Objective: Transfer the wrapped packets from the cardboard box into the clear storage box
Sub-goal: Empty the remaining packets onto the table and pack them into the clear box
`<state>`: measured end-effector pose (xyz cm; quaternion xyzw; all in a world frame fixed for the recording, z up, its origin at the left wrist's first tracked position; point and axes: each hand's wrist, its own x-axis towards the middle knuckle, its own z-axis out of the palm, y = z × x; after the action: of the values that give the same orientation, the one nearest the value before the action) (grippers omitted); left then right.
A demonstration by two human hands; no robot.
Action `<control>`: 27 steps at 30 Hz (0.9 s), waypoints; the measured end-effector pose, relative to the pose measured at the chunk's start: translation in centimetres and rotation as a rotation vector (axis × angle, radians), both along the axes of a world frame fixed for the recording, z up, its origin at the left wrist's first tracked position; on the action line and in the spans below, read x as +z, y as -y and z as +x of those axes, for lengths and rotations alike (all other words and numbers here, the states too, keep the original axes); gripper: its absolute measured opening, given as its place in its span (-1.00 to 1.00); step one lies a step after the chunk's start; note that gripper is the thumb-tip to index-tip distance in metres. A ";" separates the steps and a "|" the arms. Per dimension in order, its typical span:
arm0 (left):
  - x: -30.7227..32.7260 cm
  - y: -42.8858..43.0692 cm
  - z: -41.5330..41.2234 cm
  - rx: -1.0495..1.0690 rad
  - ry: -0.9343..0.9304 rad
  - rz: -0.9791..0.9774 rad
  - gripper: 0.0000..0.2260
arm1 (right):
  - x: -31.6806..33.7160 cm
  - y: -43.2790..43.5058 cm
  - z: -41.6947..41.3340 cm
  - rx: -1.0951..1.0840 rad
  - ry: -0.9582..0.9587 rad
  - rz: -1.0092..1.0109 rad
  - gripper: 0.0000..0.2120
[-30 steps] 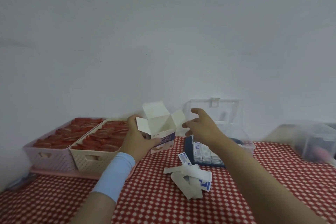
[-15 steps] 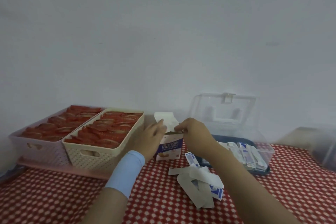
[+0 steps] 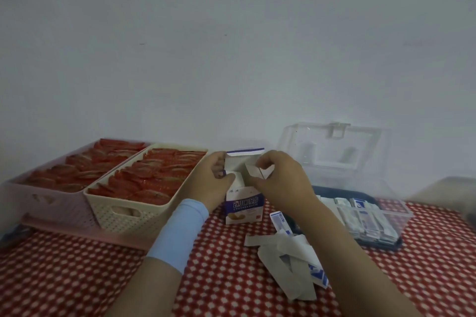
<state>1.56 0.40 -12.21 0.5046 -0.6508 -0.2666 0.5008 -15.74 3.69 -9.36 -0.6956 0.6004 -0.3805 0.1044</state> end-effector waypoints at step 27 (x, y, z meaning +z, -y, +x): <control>1.3 -1.2 1.4 -0.164 0.065 0.027 -0.85 | 1.0 0.0 -2.4 0.115 0.104 0.130 -0.70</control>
<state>2.94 1.61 -10.89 0.4647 -0.7023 -0.2986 0.4491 -18.11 3.73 -8.39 -0.7002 0.5764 -0.3698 0.2020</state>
